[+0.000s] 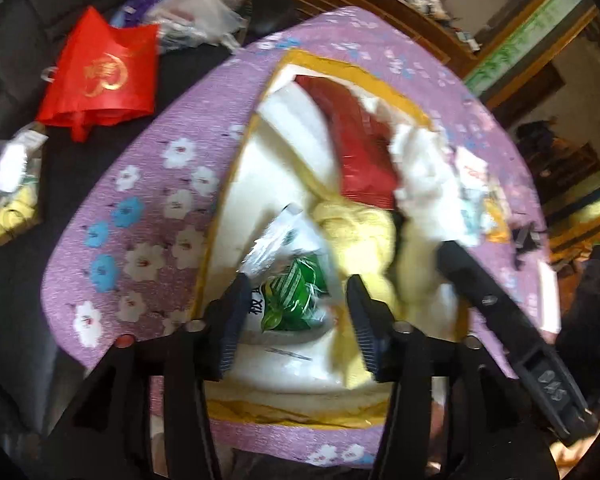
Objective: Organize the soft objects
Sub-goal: 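Carry cloth and sachet into the foam tray and open both tools, then grasp the blue cartoon tissue pack with left tool while right tool grasps the pink fuzzy pouch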
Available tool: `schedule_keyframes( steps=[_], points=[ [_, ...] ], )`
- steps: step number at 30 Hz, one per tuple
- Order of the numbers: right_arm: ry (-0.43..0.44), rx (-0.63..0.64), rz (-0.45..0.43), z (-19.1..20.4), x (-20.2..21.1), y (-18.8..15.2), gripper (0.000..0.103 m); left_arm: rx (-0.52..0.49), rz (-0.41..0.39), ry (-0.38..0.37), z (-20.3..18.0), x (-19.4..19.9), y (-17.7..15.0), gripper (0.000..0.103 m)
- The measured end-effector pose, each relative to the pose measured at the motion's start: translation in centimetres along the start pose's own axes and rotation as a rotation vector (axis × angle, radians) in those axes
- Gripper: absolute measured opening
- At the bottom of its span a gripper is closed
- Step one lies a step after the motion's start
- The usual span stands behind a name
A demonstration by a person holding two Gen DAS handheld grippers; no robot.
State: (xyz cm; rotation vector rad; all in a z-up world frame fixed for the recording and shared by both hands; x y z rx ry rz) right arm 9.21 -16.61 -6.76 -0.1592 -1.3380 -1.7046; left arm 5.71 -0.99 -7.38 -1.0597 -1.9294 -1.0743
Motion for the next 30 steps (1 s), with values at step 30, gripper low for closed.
schedule_keyframes(
  steps=[30],
  points=[
    [-0.24,-0.156,-0.152,-16.0,18.6,-8.1,0.059,-0.31,0.01,-0.277,-16.4,-1.5,-7.6,0.07]
  ],
)
Point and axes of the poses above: each gripper's, at about its wrist camera, not at the fingertips, and x roughly against the way its jaws point, z to its left, y to its top, the point moved 7 cm from there along -x, roughly the way its jaws point, and after that the axes turned 6 degrees about x, right-handed, at the moved point
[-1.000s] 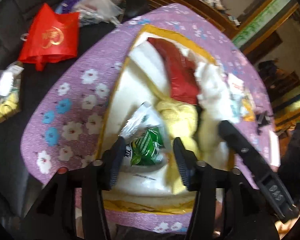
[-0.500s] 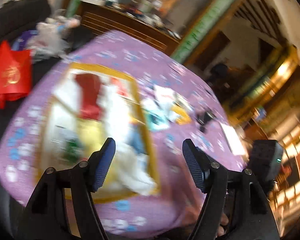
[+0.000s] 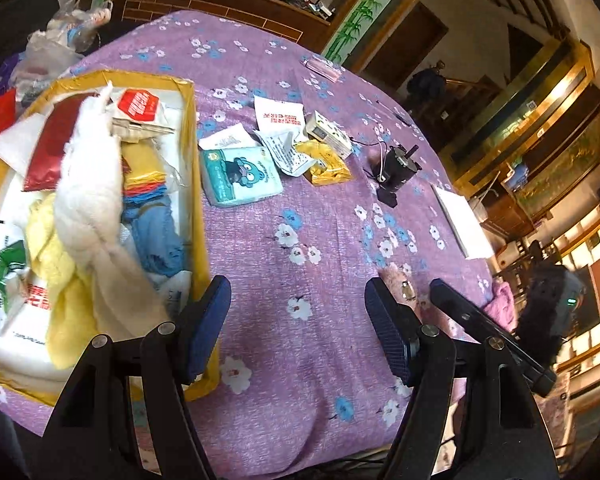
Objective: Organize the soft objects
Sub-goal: 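Grasp the blue cartoon tissue pack with left tool while right tool grasps the pink fuzzy pouch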
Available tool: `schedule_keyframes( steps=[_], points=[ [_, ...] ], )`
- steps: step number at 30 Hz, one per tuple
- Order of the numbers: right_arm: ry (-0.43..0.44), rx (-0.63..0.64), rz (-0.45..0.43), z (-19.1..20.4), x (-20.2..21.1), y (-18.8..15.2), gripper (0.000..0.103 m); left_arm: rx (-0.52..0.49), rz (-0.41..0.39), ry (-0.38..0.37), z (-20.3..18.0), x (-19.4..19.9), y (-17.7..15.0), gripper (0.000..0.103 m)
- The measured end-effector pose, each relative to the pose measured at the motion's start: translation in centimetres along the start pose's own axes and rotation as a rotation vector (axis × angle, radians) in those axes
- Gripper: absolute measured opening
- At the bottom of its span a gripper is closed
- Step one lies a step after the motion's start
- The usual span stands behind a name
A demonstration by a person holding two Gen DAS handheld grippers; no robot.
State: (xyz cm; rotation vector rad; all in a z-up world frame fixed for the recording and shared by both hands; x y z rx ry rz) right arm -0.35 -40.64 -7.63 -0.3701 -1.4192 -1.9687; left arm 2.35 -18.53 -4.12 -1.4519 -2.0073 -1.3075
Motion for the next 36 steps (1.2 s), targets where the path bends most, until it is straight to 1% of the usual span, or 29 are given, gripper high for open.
schedule_keyframes(
  steps=[2,4,8,9,12,14,16,17,18,19,21,23,25,27,30,31,32,33,36],
  points=[
    [-0.003,-0.042,0.035,-1.4,-0.6,-0.3,0.059,-0.002,0.005,-0.007,-0.2,-0.3,0.2,0.07],
    [0.002,-0.071,0.06,-2.2,-1.5,-0.6,0.059,-0.003,-0.004,0.005,-0.2,-0.3,0.7,0.07],
    [-0.016,-0.072,0.103,-2.0,-3.0,-1.0,0.059,-0.017,-0.003,0.022,0.0,-0.5,2.2,0.07],
    [-0.011,-0.068,0.111,-1.8,-3.3,-1.2,0.059,-0.03,-0.002,0.024,0.0,-0.7,2.8,0.07],
    [-0.063,-0.023,0.116,-1.2,-3.7,-1.5,0.059,-0.085,-0.005,0.081,-0.1,-1.6,5.2,0.07],
    [-0.09,-0.018,0.097,-1.2,-3.4,-1.1,0.059,-0.166,0.009,0.124,-0.6,-3.2,7.1,0.07],
    [-0.092,-0.029,0.098,-1.6,-3.5,-1.1,0.057,-0.23,0.031,0.181,-0.7,-5.0,8.5,0.07],
    [-0.093,-0.039,0.098,-1.8,-3.6,-1.1,0.055,-0.257,0.047,0.201,-0.8,-6.1,9.1,0.07],
    [-0.097,-0.043,0.086,-1.9,-3.4,-1.1,0.051,-0.272,0.063,0.206,-0.7,-6.8,9.3,0.07],
    [-0.099,-0.035,0.083,-1.9,-3.2,-1.2,0.049,-0.286,0.099,0.206,-0.7,-8.0,9.7,0.07],
    [-0.101,-0.021,0.089,-1.6,-3.4,-1.2,0.046,-0.284,0.164,0.212,-0.3,-10.0,10.2,0.07],
    [-0.112,0.002,0.092,-1.3,-3.6,-1.2,0.046,-0.292,0.198,0.225,0.0,-11.6,10.5,0.07],
    [-0.112,0.008,0.094,-1.1,-3.7,-1.2,0.046,-0.273,0.23,0.249,0.9,-12.9,10.8,0.07],
    [-0.103,0.001,0.094,-1.1,-3.6,-1.2,0.046,-0.261,0.228,0.252,1.1,-13.0,10.9,0.07],
    [-0.079,-0.016,0.094,-1.3,-3.4,-1.3,0.047,-0.251,0.326,0.181,0.0,-12.4,9.2,0.07],
    [-0.07,-0.024,0.093,-1.4,-3.4,-1.4,0.047,-0.261,0.369,0.135,-1.0,-11.9,8.0,0.07],
    [-0.066,-0.03,0.091,-1.4,-3.3,-1.3,0.047,-0.276,0.377,0.12,-1.6,-11.5,7.5,0.07],
    [-0.065,-0.034,0.089,-1.4,-3.3,-1.3,0.047,-0.304,0.371,0.128,-2.0,-11.3,7.2,0.07],
    [-0.064,-0.028,0.09,-1.2,-3.3,-1.3,0.047,-0.389,0.313,0.194,-2.4,-11.3,7.4,0.07]
  ],
)
Point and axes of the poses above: each gripper's, at about its wrist camera, not at the fingertips, and x roughly against the way its jaws point, z to its left, y to its top, the point moved 7 cm from there along -x, roughly the way its jaws point, and after that the axes turned 6 degrees about x, right-handed, at the moved point
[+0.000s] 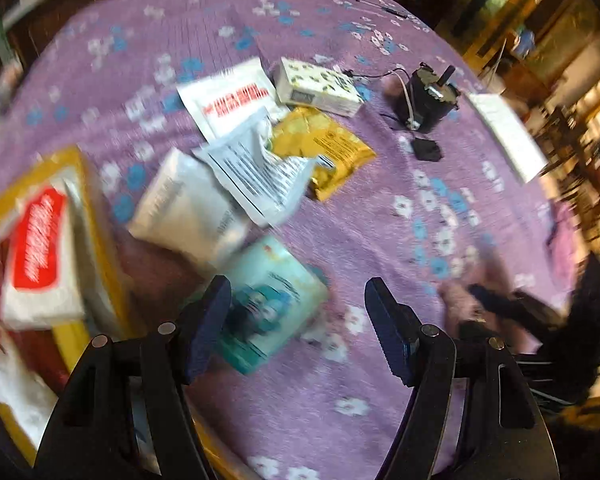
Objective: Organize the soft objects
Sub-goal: 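Grasp the blue cartoon tissue pack with left tool while right tool grasps the pink fuzzy pouch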
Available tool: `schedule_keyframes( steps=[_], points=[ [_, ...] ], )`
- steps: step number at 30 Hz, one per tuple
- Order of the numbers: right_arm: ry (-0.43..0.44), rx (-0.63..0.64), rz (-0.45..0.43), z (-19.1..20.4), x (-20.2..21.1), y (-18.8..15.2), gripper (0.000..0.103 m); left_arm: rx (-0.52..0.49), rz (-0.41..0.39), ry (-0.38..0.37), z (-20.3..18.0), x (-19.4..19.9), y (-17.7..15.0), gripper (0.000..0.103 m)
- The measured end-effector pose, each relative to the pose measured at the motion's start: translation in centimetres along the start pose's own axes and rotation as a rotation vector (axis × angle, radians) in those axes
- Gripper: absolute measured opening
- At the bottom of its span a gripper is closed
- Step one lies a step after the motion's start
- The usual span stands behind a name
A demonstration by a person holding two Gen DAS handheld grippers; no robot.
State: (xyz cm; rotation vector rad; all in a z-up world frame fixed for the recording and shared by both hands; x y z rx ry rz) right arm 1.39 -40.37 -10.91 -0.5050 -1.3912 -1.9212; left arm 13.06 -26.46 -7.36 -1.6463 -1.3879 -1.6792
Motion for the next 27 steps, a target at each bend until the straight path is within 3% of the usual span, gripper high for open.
schedule_keyframes(
  steps=[4,6,11,16,20,24,27],
  points=[
    [0.006,-0.009,0.0,-0.1,0.0,0.0,0.047,0.081,-0.041,-0.018,1.7,-0.8,1.3,0.07],
    [0.005,-0.012,0.003,-0.1,0.0,-0.1,0.047,0.136,0.008,-0.078,2.4,-1.7,1.2,0.07],
    [0.012,-0.019,-0.001,-0.2,0.1,-0.1,0.047,0.133,0.073,-0.078,1.4,-0.7,-1.2,0.07],
    [0.017,-0.023,-0.004,-0.2,0.2,-0.1,0.047,0.094,0.081,-0.051,-0.1,-0.2,-3.6,0.07],
    [0.013,-0.016,-0.003,-0.1,0.2,-0.2,0.047,0.033,0.011,0.097,0.2,-0.4,-2.9,0.07],
    [0.017,-0.024,-0.005,-0.2,0.2,-0.2,0.047,0.053,-0.009,0.043,0.8,-0.9,-1.5,0.07],
    [0.017,-0.018,-0.005,-0.1,0.2,-0.3,0.047,0.044,0.005,0.069,0.7,-2.2,-1.2,0.07]
  ],
)
Point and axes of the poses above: each gripper's, at about its wrist camera, not at the fingertips, and x roughly against the way its jaws point, z to its left, y to its top, the point moved 7 cm from there along -x, roughly the way its jaws point, and after that the axes turned 6 degrees about x, right-handed, at the moved point
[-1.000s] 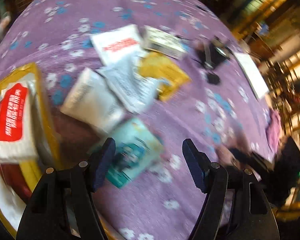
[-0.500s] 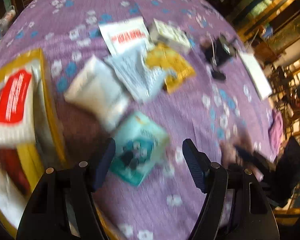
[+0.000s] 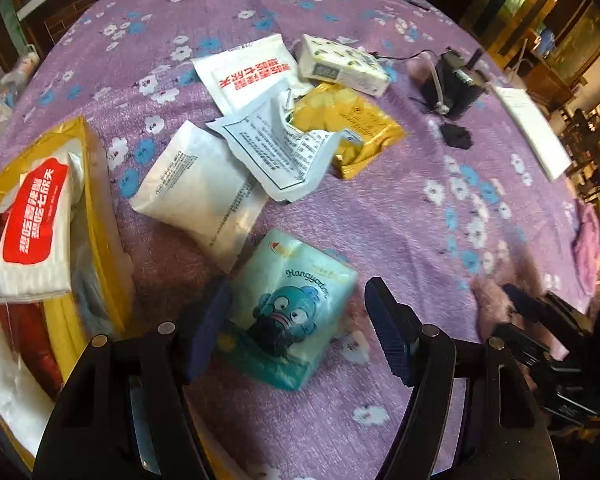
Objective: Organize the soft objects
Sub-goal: 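Grasp the blue cartoon tissue pack with left tool while right tool grasps the pink fuzzy pouch, then carry tissue pack and pink pouch into the tray and open both tools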
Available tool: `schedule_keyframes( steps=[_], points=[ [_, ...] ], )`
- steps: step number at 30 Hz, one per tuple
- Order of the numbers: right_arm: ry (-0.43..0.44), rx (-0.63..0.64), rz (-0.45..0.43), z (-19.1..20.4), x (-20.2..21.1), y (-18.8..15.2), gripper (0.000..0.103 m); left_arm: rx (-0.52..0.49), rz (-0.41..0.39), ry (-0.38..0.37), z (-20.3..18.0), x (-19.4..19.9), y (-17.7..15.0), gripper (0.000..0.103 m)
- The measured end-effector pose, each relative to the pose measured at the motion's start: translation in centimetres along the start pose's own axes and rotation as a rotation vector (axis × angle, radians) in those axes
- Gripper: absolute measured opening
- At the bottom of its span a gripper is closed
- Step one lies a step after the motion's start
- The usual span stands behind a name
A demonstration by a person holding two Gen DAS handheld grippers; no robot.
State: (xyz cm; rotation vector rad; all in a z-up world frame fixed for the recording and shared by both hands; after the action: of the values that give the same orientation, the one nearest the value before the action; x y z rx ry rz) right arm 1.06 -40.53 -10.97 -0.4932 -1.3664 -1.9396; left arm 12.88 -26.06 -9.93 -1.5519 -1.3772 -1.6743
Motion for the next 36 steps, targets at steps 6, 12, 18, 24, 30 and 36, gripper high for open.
schedule_keyframes(
  steps=[6,12,18,24,30,36],
  points=[
    [0.008,-0.006,-0.005,0.0,0.1,0.0,0.047,-0.009,0.071,-0.039,-1.5,0.9,-2.7,0.07],
    [0.005,0.001,-0.007,0.1,0.2,-0.1,0.047,0.011,0.023,0.041,-0.9,0.3,-2.7,0.07],
    [0.022,-0.03,-0.026,-0.1,0.9,-0.6,0.047,0.009,-0.028,0.153,-0.8,0.0,-3.2,0.058],
    [0.085,-0.094,-0.003,-0.6,0.9,-1.6,0.047,0.072,-0.072,0.107,-0.4,1.7,-5.1,0.04],
    [0.005,-0.014,-0.003,0.7,0.9,-1.5,0.043,0.178,-0.121,-0.033,-0.2,3.3,-6.0,0.038],
    [0.051,-0.016,-0.065,1.8,2.9,-0.6,0.041,0.266,-0.188,-0.133,-0.4,6.7,-7.4,0.038]
  ],
)
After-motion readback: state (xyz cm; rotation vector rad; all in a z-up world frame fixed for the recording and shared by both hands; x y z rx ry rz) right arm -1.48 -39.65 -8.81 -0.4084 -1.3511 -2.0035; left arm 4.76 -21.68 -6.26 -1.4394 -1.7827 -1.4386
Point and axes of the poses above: each gripper's, at about its wrist camera, not at the fingertips, and x roughly against the way its jaws point, z to its left, y to its top, the point moved 7 cm from there along -x, roughly the way its jaws point, and after that the axes turned 6 degrees about x, right-handed, at the moved point
